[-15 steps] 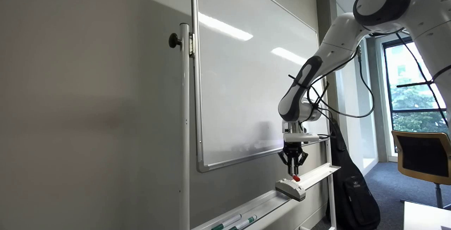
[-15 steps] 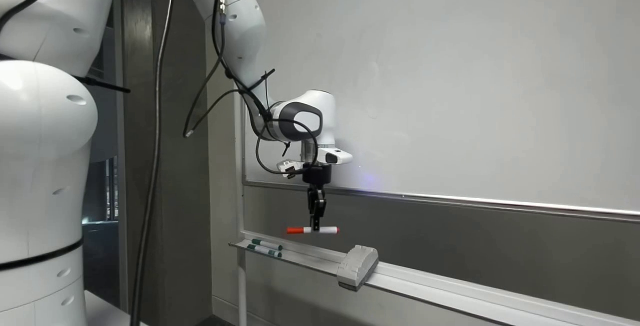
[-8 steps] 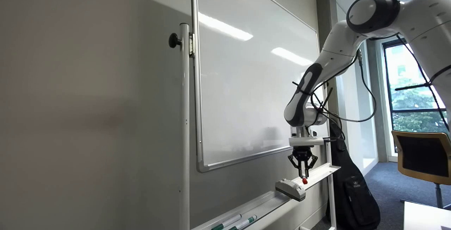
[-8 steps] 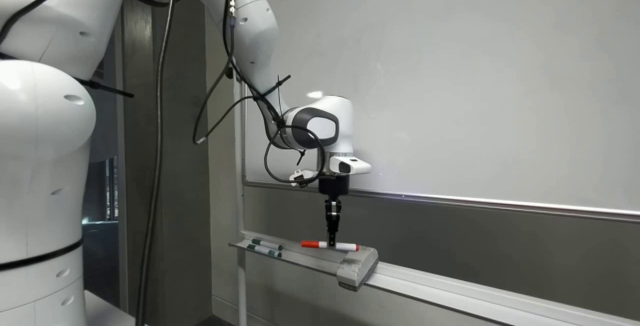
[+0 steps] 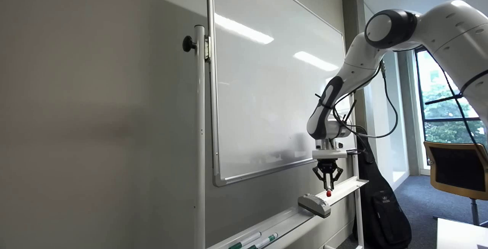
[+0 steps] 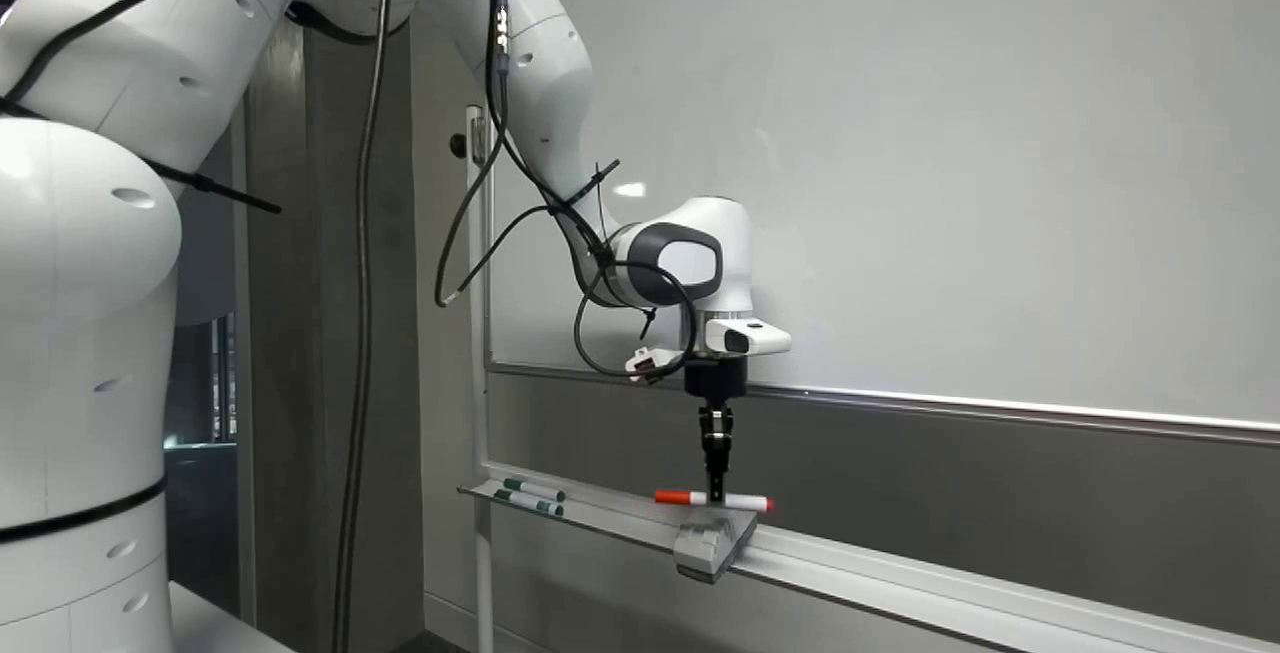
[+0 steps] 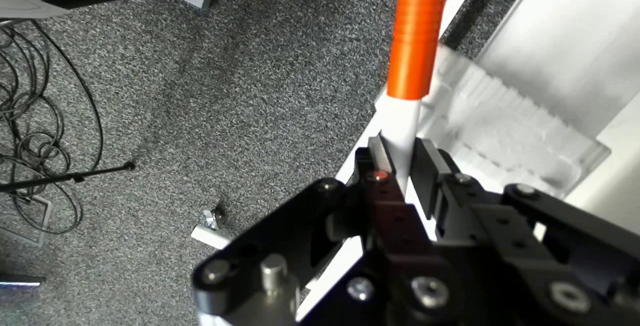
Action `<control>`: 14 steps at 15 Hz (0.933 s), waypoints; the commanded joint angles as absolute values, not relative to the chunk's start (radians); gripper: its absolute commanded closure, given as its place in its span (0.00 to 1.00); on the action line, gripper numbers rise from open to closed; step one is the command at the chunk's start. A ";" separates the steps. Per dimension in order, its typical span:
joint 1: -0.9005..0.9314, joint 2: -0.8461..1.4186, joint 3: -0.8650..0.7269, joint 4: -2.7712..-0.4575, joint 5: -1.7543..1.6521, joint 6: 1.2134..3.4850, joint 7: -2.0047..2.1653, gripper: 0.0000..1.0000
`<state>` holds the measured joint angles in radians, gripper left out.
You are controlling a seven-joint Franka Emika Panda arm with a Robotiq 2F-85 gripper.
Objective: Move the marker to the right
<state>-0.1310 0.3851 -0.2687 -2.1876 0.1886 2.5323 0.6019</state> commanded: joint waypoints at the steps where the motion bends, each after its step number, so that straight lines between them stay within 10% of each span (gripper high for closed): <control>1: -0.186 0.390 -0.277 -2.119 0.222 2.471 0.576 0.95; 14: -0.263 0.605 -0.263 -1.876 0.318 2.398 0.608 0.95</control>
